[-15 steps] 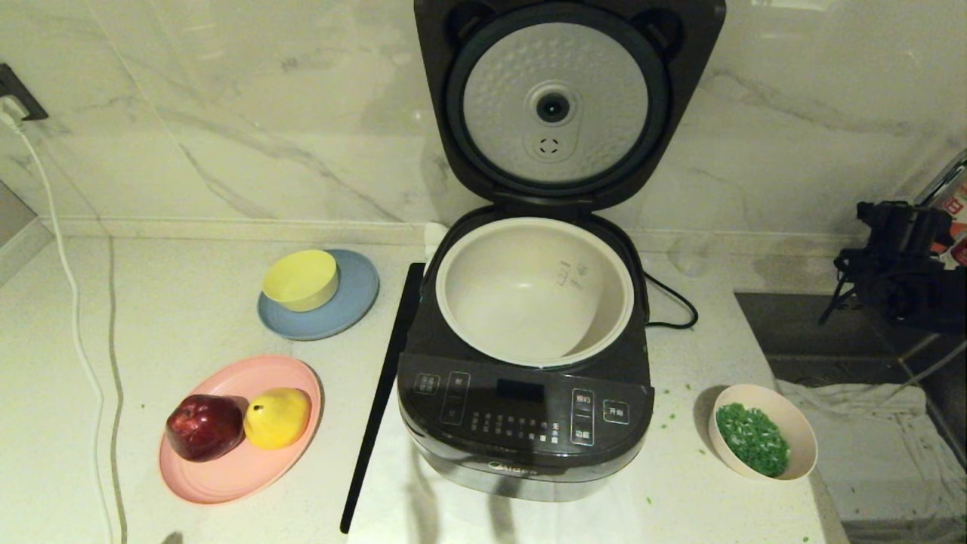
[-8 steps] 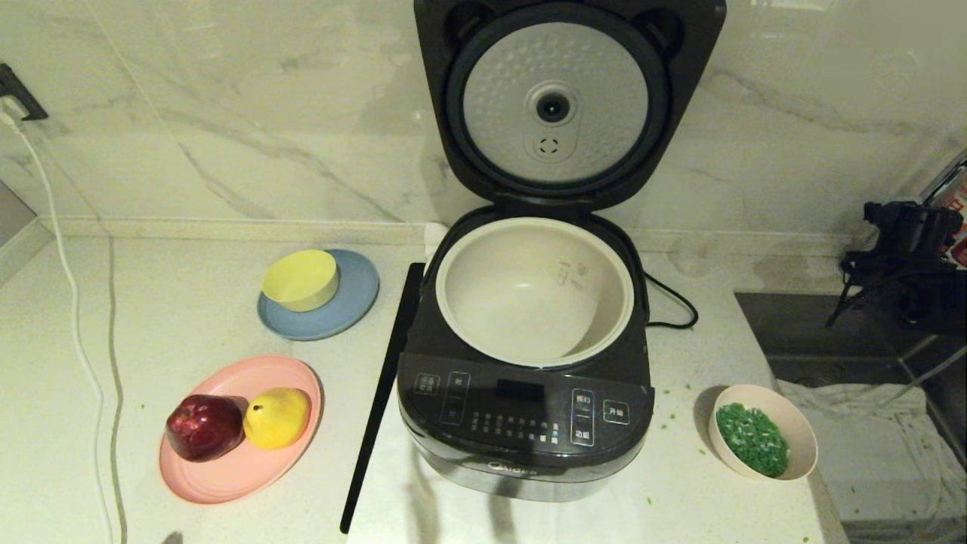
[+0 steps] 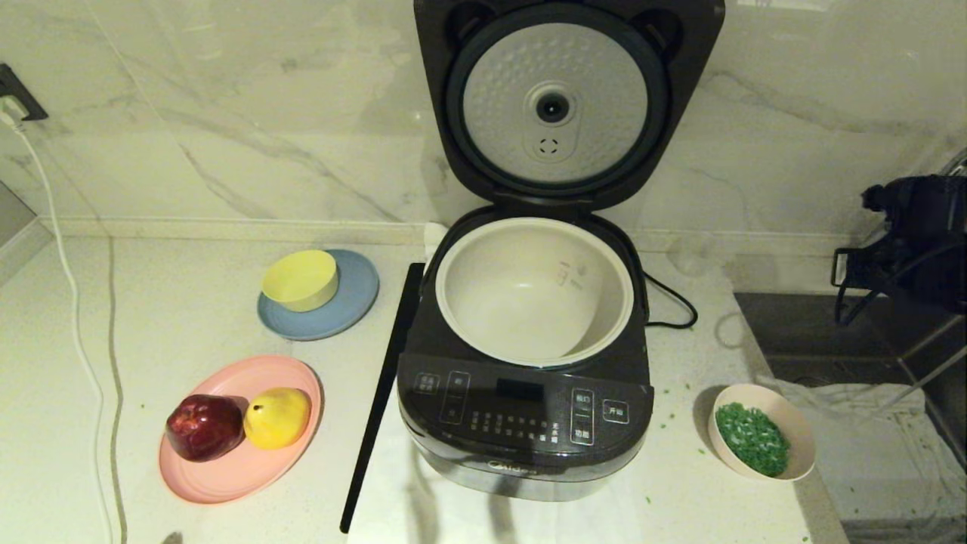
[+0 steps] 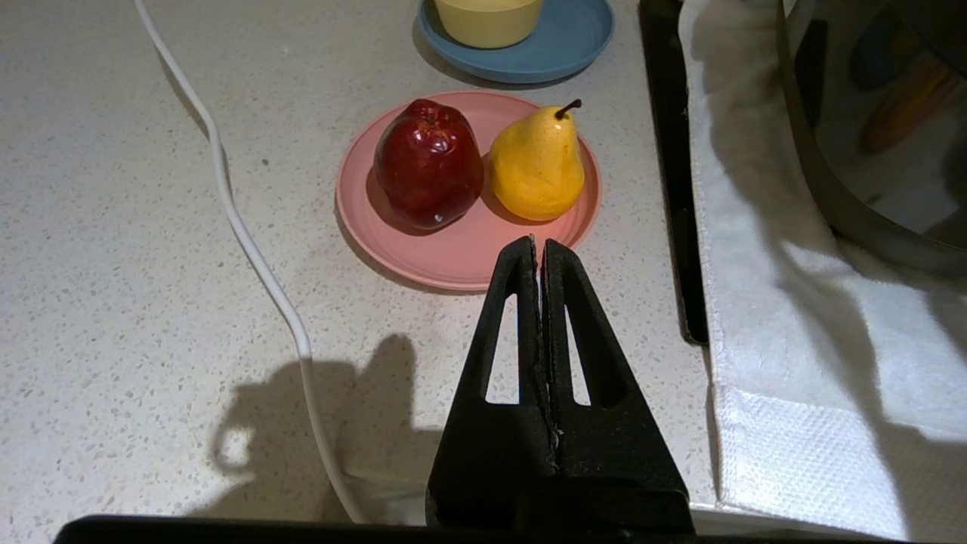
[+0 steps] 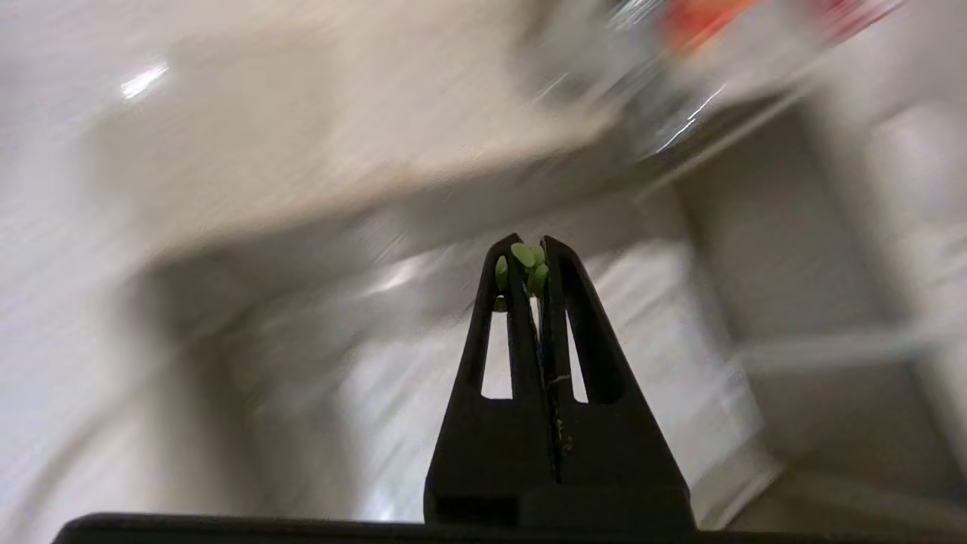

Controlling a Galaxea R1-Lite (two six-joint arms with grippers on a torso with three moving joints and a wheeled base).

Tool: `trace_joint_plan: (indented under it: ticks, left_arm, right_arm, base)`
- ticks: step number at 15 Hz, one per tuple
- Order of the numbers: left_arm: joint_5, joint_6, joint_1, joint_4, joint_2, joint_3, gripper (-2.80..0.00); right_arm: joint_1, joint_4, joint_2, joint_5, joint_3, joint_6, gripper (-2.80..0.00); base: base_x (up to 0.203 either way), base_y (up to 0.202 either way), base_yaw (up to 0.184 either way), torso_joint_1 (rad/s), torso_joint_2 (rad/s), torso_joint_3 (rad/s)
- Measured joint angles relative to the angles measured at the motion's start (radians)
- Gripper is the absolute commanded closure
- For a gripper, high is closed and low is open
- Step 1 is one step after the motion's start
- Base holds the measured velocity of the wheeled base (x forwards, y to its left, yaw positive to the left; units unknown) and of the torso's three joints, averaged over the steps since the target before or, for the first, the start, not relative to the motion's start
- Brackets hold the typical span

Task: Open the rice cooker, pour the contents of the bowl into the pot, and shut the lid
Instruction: Turn on the tap, then fill a bowl with water from the tap

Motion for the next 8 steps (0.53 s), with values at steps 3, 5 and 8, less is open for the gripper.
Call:
trace_joint_plan:
  ticks: [3, 5, 8]
  left_arm:
    - [0.0, 0.001, 0.0, 0.0, 0.0, 0.0, 0.0]
    - [0.0, 0.0, 0.0, 0.0, 0.0, 0.0, 0.0]
    - [0.0, 0.0, 0.0, 0.001, 0.0, 0.0, 0.0]
  right_arm:
    - [0.018, 0.305, -0.137, 0.155, 0.017, 0.088, 0.0]
    - [0.024, 0.444, -0.213, 0.208, 0.068, 0.101, 0.0]
    - [0.026, 0.475, -0.298, 0.215, 0.186, 0.097, 0.0]
  base:
    - [0.0, 0.0, 0.0, 0.0, 0.0, 0.0]
    - [0.0, 0.0, 0.0, 0.0, 0.0, 0.0]
    - [0.0, 0.0, 0.0, 0.0, 0.0, 0.0]
